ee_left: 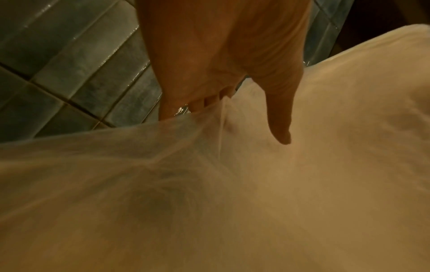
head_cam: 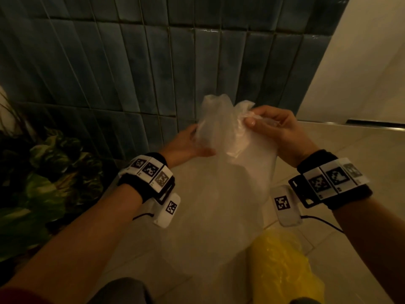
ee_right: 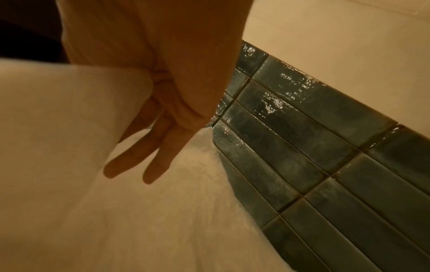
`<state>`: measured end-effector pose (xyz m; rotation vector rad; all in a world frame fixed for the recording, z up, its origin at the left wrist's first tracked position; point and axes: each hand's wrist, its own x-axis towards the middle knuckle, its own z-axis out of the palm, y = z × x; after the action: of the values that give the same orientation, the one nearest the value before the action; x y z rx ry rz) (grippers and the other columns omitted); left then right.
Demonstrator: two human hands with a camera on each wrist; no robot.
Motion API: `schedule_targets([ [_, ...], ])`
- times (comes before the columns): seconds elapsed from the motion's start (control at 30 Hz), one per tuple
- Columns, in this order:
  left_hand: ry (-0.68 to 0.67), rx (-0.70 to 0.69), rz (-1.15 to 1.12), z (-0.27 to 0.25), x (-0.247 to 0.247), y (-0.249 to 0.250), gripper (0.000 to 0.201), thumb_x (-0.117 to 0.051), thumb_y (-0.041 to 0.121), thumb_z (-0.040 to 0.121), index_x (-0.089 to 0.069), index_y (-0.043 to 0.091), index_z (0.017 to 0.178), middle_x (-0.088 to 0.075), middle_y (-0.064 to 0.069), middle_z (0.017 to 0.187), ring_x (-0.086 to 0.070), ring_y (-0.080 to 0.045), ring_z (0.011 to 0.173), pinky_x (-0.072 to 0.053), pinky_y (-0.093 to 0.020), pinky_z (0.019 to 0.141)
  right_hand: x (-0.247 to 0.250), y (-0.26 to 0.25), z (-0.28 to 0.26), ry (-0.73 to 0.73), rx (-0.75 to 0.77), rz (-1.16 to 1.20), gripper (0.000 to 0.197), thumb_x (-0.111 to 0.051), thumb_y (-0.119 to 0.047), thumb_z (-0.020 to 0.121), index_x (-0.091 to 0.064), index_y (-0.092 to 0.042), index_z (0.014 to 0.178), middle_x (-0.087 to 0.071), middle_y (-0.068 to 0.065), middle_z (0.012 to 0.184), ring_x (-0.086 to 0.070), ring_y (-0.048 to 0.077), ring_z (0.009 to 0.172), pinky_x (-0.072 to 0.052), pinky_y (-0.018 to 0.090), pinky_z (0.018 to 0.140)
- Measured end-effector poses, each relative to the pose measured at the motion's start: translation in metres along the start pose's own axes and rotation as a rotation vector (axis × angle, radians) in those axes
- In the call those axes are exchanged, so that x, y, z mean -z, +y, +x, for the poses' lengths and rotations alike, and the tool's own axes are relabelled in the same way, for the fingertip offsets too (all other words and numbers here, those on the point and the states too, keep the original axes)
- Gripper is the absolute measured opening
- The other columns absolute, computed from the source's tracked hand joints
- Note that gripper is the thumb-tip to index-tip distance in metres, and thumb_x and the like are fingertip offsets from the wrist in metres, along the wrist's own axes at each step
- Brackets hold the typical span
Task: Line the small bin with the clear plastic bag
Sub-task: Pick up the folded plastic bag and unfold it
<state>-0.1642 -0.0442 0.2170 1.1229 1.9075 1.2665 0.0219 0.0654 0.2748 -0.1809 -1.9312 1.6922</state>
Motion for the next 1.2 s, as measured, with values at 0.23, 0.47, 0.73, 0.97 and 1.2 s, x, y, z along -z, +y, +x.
schedule_targets([
  [0.23,-0.052,-0.012,-0.091,0.003,-0.002,-0.005,0.1,-0.081,0.03,0.06,-0.027,0.025,0.144,-0.051,0.007,0.13,-0.052,-0.007,0.11,-0.048,-0.021,0.085,0.01,0.001,-0.005,-0.147,-0.117,0.067,0.012,-0.063,-0.033,0.071,-0.073,-0.027,0.068,-0.069,-0.007,0.068,-0.066,0.005,0.062,-0.053,0.018,0.056],
  [0.47,-0.169,-0.071,-0.127,-0.001,-0.006,0.01,0.103,-0.084,0.05,0.042,-0.035,0.037,0.131,-0.054,0.015,0.119,-0.055,-0.002,0.11,-0.051,-0.025,0.085,0.007,0.008,-0.002,-0.237,-0.164,0.195,0.024,-0.074,-0.05,0.056,-0.068,-0.027,0.059,-0.064,-0.011,0.057,-0.061,0.001,0.051,-0.051,0.015,0.051],
  [0.73,-0.035,-0.017,-0.183,-0.008,0.001,0.008,0.047,-0.082,0.025,0.061,-0.058,0.032,0.101,-0.068,0.01,0.099,-0.066,-0.004,0.09,-0.057,-0.031,0.081,0.015,0.009,0.001,-0.065,-0.205,0.145,0.023,-0.062,-0.045,0.066,-0.072,-0.025,0.064,-0.068,-0.008,0.06,-0.064,0.005,0.053,-0.053,0.019,0.05],
  [0.97,0.291,-0.073,-0.291,-0.004,0.01,-0.004,0.039,-0.079,0.022,0.07,-0.059,0.028,0.103,-0.065,0.014,0.091,-0.065,0.011,0.069,-0.05,-0.007,0.054,0.018,0.044,-0.012,0.345,-0.287,-0.061,0.065,-0.055,-0.054,0.076,-0.039,-0.024,0.13,-0.057,-0.003,0.112,-0.064,0.019,0.096,-0.059,0.037,0.075],
  [1.2,0.55,-0.127,-0.217,-0.003,0.012,-0.022,0.059,-0.071,0.037,0.078,-0.046,0.017,0.128,-0.061,0.009,0.11,-0.06,-0.005,0.099,-0.051,-0.019,0.085,0.011,0.096,-0.036,0.236,-0.508,-0.092,0.109,-0.08,-0.066,0.041,-0.043,-0.022,0.135,-0.06,0.0,0.125,-0.063,0.022,0.107,-0.055,0.047,0.087],
])
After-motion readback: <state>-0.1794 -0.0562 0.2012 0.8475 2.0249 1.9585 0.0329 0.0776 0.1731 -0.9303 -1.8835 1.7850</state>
